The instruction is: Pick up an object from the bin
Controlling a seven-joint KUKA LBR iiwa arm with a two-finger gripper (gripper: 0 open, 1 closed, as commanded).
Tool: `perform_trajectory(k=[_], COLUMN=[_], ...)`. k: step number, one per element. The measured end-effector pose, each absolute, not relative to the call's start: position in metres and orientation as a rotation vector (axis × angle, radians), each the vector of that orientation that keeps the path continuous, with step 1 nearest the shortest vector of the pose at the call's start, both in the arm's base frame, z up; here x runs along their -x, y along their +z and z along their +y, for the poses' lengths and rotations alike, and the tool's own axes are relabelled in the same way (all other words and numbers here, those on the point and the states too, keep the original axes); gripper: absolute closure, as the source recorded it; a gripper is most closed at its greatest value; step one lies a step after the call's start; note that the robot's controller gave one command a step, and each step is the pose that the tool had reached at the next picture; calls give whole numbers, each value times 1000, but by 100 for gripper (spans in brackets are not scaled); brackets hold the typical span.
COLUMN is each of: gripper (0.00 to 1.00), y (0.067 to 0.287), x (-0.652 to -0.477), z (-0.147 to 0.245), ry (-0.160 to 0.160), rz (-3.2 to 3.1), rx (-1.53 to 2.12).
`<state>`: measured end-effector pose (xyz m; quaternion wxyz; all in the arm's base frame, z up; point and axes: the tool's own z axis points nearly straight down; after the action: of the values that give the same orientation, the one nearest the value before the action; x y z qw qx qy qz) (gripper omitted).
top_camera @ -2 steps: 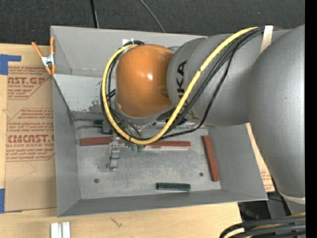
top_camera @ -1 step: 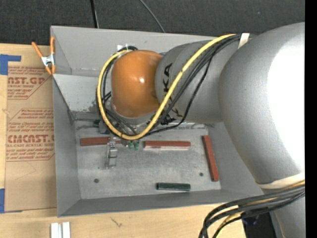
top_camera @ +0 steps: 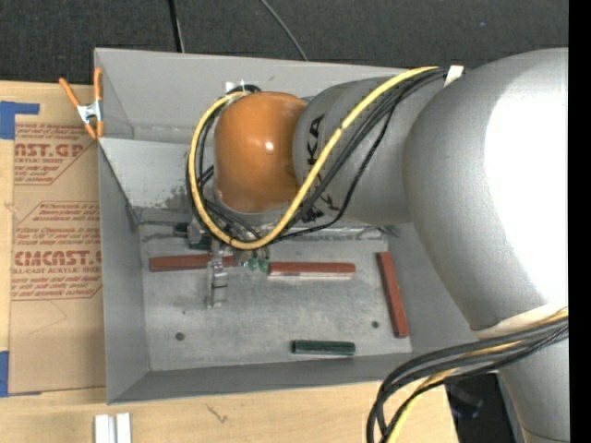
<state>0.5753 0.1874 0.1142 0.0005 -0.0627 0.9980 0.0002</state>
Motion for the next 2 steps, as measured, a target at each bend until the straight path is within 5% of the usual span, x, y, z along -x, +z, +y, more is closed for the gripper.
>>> perform_trajectory(k=[1, 2], gripper=[0, 100], y=[83, 70], x=[-586, -590], z=[201, 180], ry=[0, 2], rz=[3106, 3133], rx=[422, 191])
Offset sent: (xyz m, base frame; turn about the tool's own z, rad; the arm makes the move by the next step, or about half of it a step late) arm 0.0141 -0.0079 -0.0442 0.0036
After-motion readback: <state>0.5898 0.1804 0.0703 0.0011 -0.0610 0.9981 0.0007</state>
